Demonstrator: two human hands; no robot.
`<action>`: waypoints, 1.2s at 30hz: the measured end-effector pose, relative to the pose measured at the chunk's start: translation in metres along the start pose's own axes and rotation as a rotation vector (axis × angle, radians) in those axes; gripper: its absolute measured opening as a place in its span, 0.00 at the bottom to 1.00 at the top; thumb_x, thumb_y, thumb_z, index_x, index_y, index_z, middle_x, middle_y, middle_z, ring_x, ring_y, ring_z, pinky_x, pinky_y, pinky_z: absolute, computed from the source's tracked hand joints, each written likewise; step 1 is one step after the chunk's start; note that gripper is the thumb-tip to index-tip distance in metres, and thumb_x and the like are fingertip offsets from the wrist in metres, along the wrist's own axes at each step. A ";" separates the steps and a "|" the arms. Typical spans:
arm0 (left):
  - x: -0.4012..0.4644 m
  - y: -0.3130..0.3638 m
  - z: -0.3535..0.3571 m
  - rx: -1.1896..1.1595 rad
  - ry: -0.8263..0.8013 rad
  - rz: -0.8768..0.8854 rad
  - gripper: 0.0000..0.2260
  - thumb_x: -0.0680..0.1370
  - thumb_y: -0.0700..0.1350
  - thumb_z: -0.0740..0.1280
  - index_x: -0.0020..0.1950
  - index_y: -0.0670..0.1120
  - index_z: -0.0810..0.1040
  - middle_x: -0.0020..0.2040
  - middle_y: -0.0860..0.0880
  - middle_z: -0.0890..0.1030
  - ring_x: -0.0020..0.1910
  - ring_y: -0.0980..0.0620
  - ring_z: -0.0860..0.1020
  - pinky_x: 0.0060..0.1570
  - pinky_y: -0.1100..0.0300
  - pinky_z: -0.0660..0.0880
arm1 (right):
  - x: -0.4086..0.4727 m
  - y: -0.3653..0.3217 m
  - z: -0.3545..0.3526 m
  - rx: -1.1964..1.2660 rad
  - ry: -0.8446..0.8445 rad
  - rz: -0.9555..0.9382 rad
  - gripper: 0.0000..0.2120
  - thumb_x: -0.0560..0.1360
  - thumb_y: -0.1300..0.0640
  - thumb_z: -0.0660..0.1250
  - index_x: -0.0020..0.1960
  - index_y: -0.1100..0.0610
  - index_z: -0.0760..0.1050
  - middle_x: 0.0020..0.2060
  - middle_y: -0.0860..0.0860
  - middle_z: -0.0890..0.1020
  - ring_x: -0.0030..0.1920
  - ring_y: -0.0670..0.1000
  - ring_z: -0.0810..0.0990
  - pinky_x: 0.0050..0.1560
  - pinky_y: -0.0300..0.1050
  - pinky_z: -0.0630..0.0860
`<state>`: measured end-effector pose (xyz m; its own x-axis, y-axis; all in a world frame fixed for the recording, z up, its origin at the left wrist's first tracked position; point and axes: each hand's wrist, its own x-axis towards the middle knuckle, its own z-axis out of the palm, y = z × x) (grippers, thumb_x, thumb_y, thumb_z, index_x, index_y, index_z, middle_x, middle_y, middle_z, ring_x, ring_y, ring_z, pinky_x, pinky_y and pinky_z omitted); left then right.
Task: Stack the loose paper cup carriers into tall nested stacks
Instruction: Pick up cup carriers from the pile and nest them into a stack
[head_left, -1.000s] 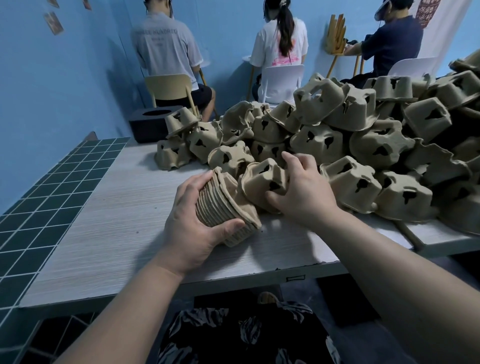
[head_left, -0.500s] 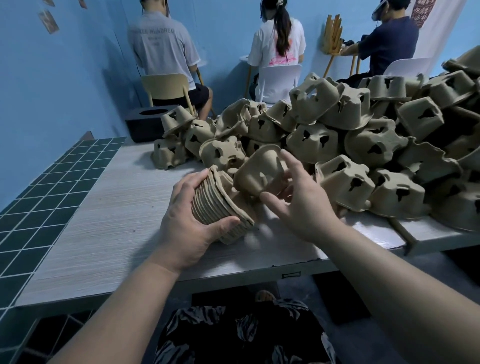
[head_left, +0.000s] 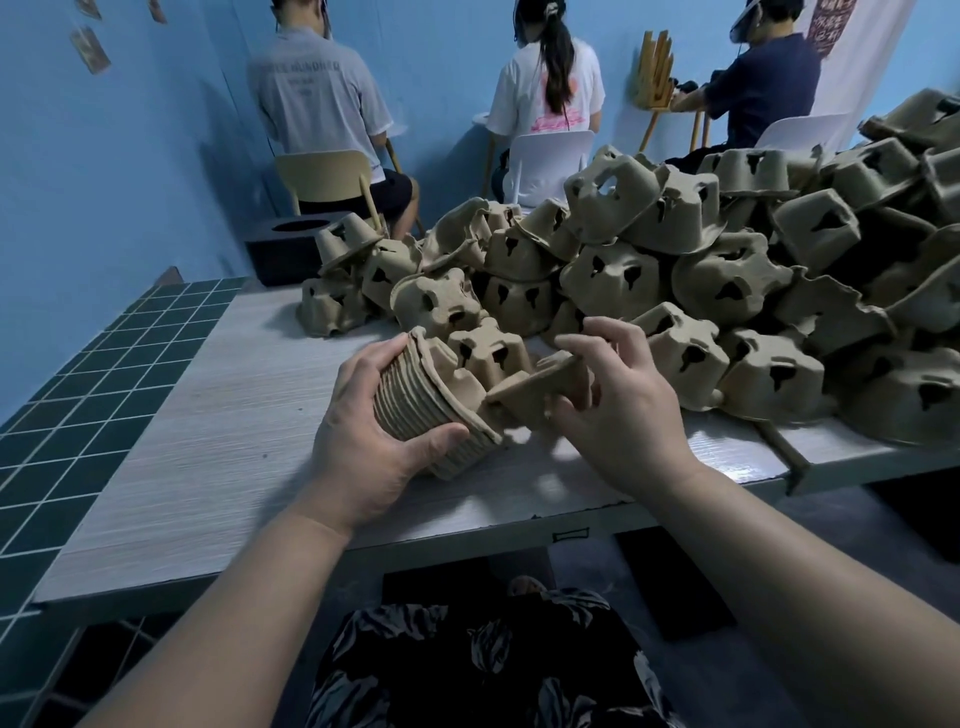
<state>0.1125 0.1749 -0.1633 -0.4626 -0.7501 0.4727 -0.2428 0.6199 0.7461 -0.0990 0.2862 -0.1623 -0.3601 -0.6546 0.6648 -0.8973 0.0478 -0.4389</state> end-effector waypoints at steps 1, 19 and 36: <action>0.000 0.000 0.000 0.000 -0.001 0.000 0.41 0.59 0.68 0.72 0.69 0.59 0.66 0.67 0.56 0.70 0.67 0.59 0.69 0.66 0.63 0.65 | -0.001 0.000 0.001 0.001 0.022 -0.034 0.20 0.63 0.60 0.75 0.55 0.54 0.78 0.58 0.53 0.75 0.47 0.54 0.79 0.42 0.48 0.78; -0.002 0.003 -0.004 0.024 0.007 -0.024 0.43 0.58 0.70 0.71 0.71 0.57 0.68 0.67 0.56 0.71 0.64 0.60 0.69 0.62 0.60 0.66 | -0.010 -0.018 0.013 0.375 0.024 -0.062 0.10 0.75 0.56 0.67 0.54 0.54 0.83 0.50 0.51 0.76 0.43 0.44 0.76 0.44 0.32 0.73; -0.003 0.003 -0.006 -0.026 0.011 -0.020 0.40 0.58 0.69 0.72 0.68 0.62 0.65 0.64 0.62 0.69 0.63 0.69 0.68 0.61 0.72 0.63 | -0.017 -0.025 0.018 0.237 -0.233 -0.227 0.10 0.76 0.57 0.63 0.55 0.55 0.79 0.44 0.49 0.84 0.45 0.53 0.82 0.42 0.51 0.78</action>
<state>0.1181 0.1775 -0.1602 -0.4484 -0.7649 0.4624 -0.2293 0.5985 0.7676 -0.0655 0.2823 -0.1731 -0.0673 -0.7836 0.6175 -0.8539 -0.2749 -0.4419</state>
